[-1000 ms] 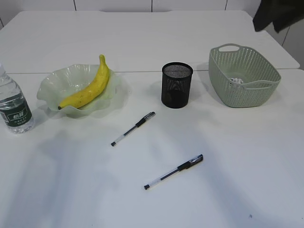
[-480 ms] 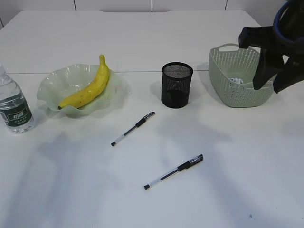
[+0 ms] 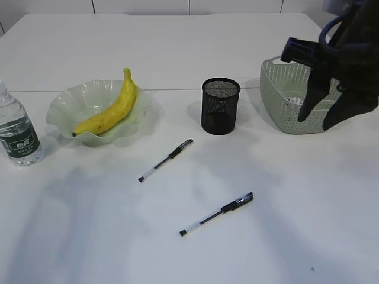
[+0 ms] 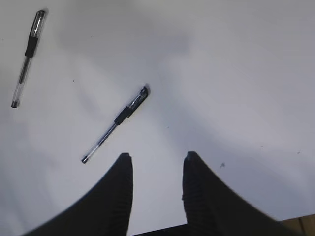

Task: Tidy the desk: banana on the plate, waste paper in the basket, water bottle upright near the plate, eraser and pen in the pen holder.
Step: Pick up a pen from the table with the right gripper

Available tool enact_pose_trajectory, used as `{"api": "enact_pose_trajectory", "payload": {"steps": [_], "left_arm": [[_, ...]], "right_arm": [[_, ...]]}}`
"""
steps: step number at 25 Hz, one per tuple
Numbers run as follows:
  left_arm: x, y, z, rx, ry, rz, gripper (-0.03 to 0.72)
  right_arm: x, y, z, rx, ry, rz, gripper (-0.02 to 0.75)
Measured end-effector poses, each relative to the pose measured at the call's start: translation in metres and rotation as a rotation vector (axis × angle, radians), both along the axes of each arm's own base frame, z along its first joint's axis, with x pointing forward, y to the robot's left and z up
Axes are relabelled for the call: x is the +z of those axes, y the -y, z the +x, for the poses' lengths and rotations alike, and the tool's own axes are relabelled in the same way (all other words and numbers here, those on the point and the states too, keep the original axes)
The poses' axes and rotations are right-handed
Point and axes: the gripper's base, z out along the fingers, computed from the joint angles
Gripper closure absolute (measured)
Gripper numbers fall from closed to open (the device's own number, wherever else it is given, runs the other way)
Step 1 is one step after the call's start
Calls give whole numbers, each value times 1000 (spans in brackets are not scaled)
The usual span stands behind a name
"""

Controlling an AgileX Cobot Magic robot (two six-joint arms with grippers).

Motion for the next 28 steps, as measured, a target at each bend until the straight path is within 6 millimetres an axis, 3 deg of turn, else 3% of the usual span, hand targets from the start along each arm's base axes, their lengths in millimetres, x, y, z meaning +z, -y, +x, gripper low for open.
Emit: {"api": "enact_pose_trajectory", "payload": {"steps": [13,28], "left_arm": [[-1,0,-1,-4,-19,-3,150],[-3,1,-5,-15,-57,-4,150]], "right_arm": [[-71,-50,26,-176,-217,71,482],[-138,-63,55,-326,-265,66,482]]}}
